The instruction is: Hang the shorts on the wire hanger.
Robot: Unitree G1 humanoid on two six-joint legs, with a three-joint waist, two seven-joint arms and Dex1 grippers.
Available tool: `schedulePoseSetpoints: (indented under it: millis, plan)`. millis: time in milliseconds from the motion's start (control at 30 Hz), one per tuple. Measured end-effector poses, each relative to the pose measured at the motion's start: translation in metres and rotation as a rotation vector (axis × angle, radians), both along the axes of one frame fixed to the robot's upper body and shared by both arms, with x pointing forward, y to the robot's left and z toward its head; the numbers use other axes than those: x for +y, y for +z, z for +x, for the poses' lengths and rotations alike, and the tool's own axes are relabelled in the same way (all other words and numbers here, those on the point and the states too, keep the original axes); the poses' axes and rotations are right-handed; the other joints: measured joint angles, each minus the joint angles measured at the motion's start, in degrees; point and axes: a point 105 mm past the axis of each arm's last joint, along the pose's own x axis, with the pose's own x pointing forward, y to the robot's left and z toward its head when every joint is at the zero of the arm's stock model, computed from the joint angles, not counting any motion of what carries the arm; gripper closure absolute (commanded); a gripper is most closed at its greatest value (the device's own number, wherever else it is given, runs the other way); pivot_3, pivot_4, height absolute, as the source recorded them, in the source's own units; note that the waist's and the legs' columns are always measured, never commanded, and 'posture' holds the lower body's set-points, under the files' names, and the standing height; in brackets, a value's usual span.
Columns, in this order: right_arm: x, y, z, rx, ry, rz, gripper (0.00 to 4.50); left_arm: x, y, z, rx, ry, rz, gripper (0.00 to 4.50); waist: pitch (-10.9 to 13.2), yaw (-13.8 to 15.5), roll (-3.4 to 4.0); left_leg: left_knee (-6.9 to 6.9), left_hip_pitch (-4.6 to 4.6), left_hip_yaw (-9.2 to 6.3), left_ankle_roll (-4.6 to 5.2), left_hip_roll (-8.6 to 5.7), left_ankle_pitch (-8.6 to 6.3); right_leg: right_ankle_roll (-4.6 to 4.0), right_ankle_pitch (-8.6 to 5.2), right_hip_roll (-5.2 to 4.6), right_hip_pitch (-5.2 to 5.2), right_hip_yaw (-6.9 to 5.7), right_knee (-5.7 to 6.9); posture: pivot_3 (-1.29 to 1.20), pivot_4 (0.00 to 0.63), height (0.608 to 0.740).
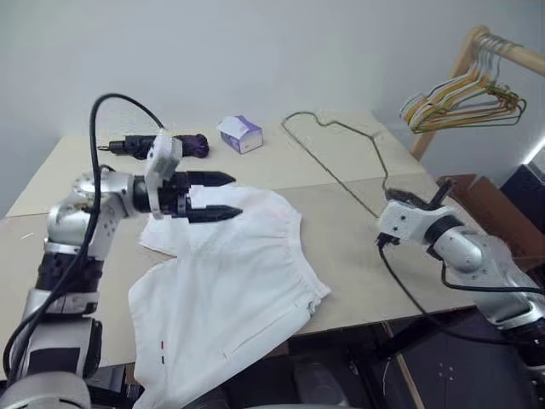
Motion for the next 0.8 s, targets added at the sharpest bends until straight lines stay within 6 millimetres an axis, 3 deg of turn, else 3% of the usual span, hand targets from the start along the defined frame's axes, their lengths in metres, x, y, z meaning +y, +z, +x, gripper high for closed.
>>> schedulePoseSetpoints:
  millis: [233, 600, 800]
  plan:
    - [0.003, -0.008, -0.013, -0.156, 0.230, -0.278, 4.49, 0.001, 0.002, 0.004, 0.085, -0.091, 0.024, 0.10, 0.0, -3.6, 0.00, 0.02, 0.15, 0.04, 0.01, -0.03, 0.01, 0.01, 0.00, -0.01, 0.12, 0.07, 0.06, -0.42, 0.000, 0.740]
    - [0.037, 0.011, -0.019, -0.276, 0.468, -0.374, 4.49, -0.029, -0.042, 0.012, 0.111, -0.217, 0.214, 0.10, 0.1, -7.3, -0.20, -0.07, 0.93, 0.06, 0.02, 0.01, -0.01, 0.01, -0.06, -0.02, 0.95, 0.08, -0.03, -0.44, 0.000, 0.740]
    - [0.042, 0.009, -0.017, -0.260, 0.485, -0.409, 4.50, -0.026, -0.064, 0.015, 0.055, -0.240, 0.364, 0.26, 0.1, -7.7, -0.20, -0.06, 0.96, 0.06, 0.04, 0.01, -0.02, 0.03, -0.06, -0.02, 0.97, 0.09, -0.01, -0.44, 0.000, 0.740]
